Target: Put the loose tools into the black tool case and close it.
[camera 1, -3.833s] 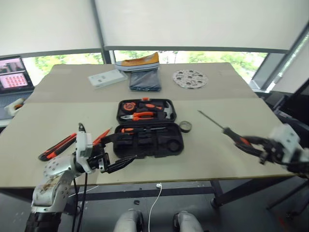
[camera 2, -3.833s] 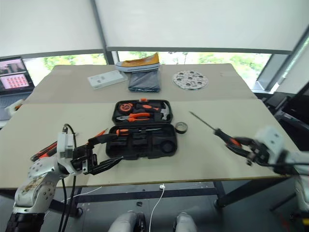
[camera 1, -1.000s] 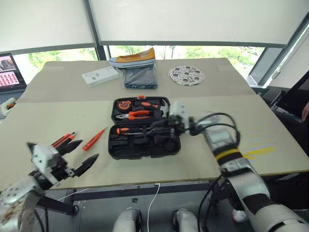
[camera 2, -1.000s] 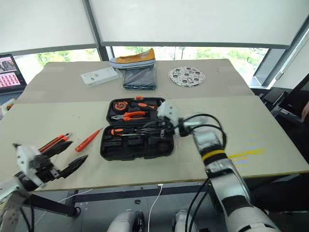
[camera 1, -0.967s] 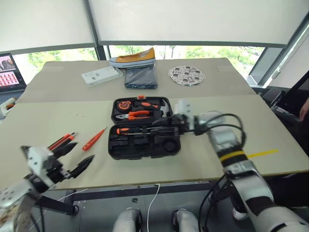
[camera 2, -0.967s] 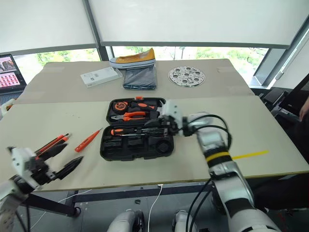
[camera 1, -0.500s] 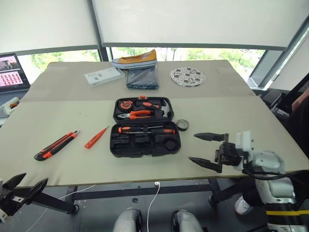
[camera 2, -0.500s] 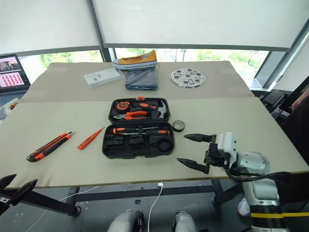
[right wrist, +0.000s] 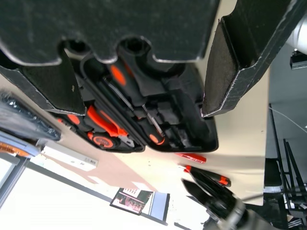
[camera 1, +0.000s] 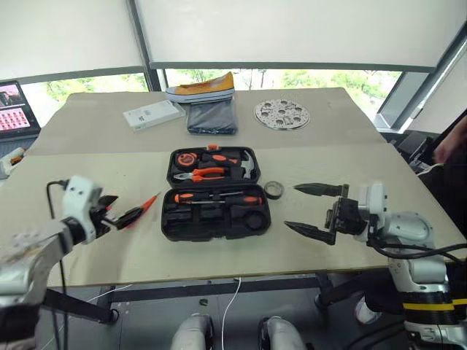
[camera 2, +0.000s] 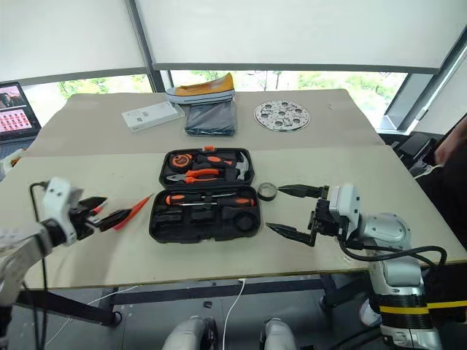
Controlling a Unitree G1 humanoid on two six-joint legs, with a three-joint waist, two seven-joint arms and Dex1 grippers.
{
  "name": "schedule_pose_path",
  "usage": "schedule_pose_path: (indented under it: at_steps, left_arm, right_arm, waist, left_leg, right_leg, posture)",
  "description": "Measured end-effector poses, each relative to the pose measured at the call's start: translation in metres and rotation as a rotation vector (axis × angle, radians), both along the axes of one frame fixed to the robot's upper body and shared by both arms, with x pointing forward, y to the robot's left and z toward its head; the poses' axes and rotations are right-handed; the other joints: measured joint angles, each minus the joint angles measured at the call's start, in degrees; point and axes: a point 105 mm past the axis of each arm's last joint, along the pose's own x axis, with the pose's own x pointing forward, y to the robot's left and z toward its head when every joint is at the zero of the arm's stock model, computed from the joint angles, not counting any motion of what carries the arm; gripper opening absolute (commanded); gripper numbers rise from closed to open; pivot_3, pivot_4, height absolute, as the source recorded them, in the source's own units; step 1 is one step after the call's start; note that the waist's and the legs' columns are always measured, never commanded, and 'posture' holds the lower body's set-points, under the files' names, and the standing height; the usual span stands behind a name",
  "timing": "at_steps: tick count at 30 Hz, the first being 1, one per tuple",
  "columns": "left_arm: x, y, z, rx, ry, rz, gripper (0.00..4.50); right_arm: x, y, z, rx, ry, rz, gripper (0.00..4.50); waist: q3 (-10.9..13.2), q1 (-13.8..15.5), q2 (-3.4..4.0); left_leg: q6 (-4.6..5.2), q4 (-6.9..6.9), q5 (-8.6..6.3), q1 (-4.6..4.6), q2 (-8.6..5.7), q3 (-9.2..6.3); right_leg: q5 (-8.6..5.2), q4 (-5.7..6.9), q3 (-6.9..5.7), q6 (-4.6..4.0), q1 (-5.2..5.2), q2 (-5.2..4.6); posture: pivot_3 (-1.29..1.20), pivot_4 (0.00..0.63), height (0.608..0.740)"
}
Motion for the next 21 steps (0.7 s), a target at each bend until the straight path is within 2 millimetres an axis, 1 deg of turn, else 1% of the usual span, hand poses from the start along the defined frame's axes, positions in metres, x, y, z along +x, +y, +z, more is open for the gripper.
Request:
schedule_pose_path:
  at_steps: [2, 5, 6, 7, 8, 10, 11, 12, 14, 15, 16, 17, 19, 21]
  left_arm:
    - [0.008, 0.001, -0.011, 0.012, 0.047, 0.010, 4.50]
    - [0.012, -0.001, -0.026, 0.021, 0.123, -0.001, 4.50]
    - [0.013, -0.002, -0.025, 0.024, 0.129, -0.008, 4.01]
    - [0.013, -0.003, -0.025, 0.029, 0.145, -0.014, 3.76]
    - [0.013, -0.002, -0.026, 0.030, 0.152, -0.015, 3.47]
    - [0.011, 0.000, -0.027, 0.032, 0.173, -0.012, 2.62]
    - [0.010, 0.001, -0.028, 0.031, 0.184, -0.013, 2.41]
    - [0.009, 0.001, -0.028, 0.030, 0.190, -0.014, 1.88]
    - [0.010, 0.003, -0.028, 0.028, 0.181, -0.011, 1.22]
    - [0.011, 0.004, -0.028, 0.024, 0.164, -0.006, 0.75]
    - [0.012, 0.003, -0.029, 0.010, 0.149, -0.004, 0.52]
    - [0.014, 0.002, -0.029, -0.015, 0.128, -0.002, 0.46]
    - [0.015, -0.001, -0.026, -0.051, 0.095, -0.024, 0.46]
    - [0.015, -0.007, -0.016, -0.093, 0.063, -0.082, 0.46]
  right_arm:
    - [0.000, 0.003, -0.001, -0.002, 0.006, 0.008, 4.46]
    - [0.000, 0.007, -0.002, -0.003, 0.013, 0.015, 4.46]
    - [0.000, 0.007, -0.001, -0.002, 0.012, 0.013, 4.50]
    - [-0.001, 0.009, 0.001, -0.002, 0.006, 0.016, 4.50]
    - [-0.002, 0.010, 0.002, -0.002, 0.000, 0.018, 4.50]
    - [-0.003, 0.011, 0.005, 0.001, -0.010, 0.018, 4.50]
    - [-0.003, 0.011, 0.005, 0.004, -0.009, 0.018, 4.50]
    - [-0.004, 0.011, 0.005, 0.007, -0.006, 0.018, 4.50]
    - [-0.004, 0.011, 0.005, 0.013, -0.003, 0.018, 4.50]
    - [-0.004, 0.011, 0.005, 0.015, -0.002, 0.014, 4.50]
    - [-0.004, 0.011, 0.005, 0.016, -0.001, 0.011, 4.50]
    - [-0.004, 0.011, 0.005, 0.018, 0.000, 0.006, 4.50]
    - [-0.003, 0.011, 0.005, 0.021, -0.003, 0.002, 4.50]
    - [-0.004, 0.012, 0.007, 0.022, -0.005, 0.006, 4.50]
  waist:
    - [0.03, -0.04, -0.05]
    - [0.05, 0.10, -0.09]
    - [0.06, 0.15, -0.11]
    - [0.06, 0.20, -0.10]
    - [0.06, 0.20, -0.10]
    - [0.06, 0.18, -0.10]
    - [0.06, 0.20, -0.10]
    - [0.06, 0.21, -0.10]
    - [0.06, 0.22, -0.10]
    - [0.06, 0.22, -0.10]
    - [0.06, 0.28, -0.10]
    - [0.06, 0.40, -0.10]
    - [0.11, 0.57, -0.18]
    - [0.17, 0.54, -0.30]
  left_leg:
    - [0.25, 0.19, 0.04, 0.00, -0.05, -0.05]
    - [0.22, 0.22, 0.01, 0.00, -0.04, -0.14]
    - [0.11, 0.29, -0.05, 0.00, -0.04, -0.18]
    - [-0.09, 0.35, -0.17, 0.00, -0.04, -0.22]
    - [-0.10, 0.39, -0.18, 0.00, -0.05, -0.22]
    - [-0.13, 0.47, -0.19, 0.04, -0.06, -0.27]
    - [-0.13, 0.47, -0.19, 0.08, -0.11, -0.31]
    - [-0.13, 0.47, -0.19, 0.14, -0.15, -0.34]
    - [-0.14, 0.47, -0.19, 0.18, -0.18, -0.37]
    - [-0.14, 0.47, -0.19, 0.18, -0.19, -0.38]
    - [-0.14, 0.47, -0.19, 0.18, -0.20, -0.39]
    - [-0.13, 0.48, -0.19, 0.17, -0.21, -0.41]
    - [-0.14, 0.51, -0.18, 0.13, -0.21, -0.43]
    - [-0.14, 0.54, -0.17, 0.10, -0.21, -0.43]
  right_leg:
    - [-0.11, 0.34, 0.00, -0.18, -0.01, 0.00]
    - [-0.21, 0.37, -0.03, -0.10, 0.00, 0.02]
    - [-0.40, 0.39, -0.03, 0.20, 0.02, 0.01]
    - [-0.40, 0.40, -0.03, 0.22, 0.04, 0.00]
    - [-0.39, 0.42, -0.03, 0.22, 0.05, -0.02]
    - [-0.39, 0.44, -0.03, 0.21, 0.08, -0.08]
    - [-0.43, 0.45, -0.03, 0.12, 0.11, -0.12]
    - [-0.51, 0.45, -0.02, -0.01, 0.13, -0.15]
    - [-0.55, 0.46, -0.02, -0.08, 0.14, -0.18]
    - [-0.55, 0.47, -0.01, -0.08, 0.15, -0.18]
    - [-0.54, 0.48, -0.01, -0.09, 0.17, -0.19]
    - [-0.54, 0.50, -0.02, -0.09, 0.19, -0.20]
    - [-0.53, 0.51, -0.04, -0.08, 0.19, -0.19]
    - [-0.49, 0.53, -0.03, -0.04, 0.17, -0.18]
  posture:
    - [0.00, 0.150, 0.740]
    - [0.00, 0.150, 0.740]
    - [0.00, 0.150, 0.740]
    - [0.00, 0.150, 0.740]
    - [0.00, 0.150, 0.740]
    - [0.00, 0.150, 0.740]
    - [0.00, 0.150, 0.740]
    - [0.00, 0.150, 0.740]
    - [0.00, 0.150, 0.740]
    - [0.00, 0.150, 0.740]
    - [0.00, 0.150, 0.740]
    - [0.00, 0.150, 0.740]
    - [0.00, 0.150, 0.740]
    - [0.00, 0.150, 0.740]
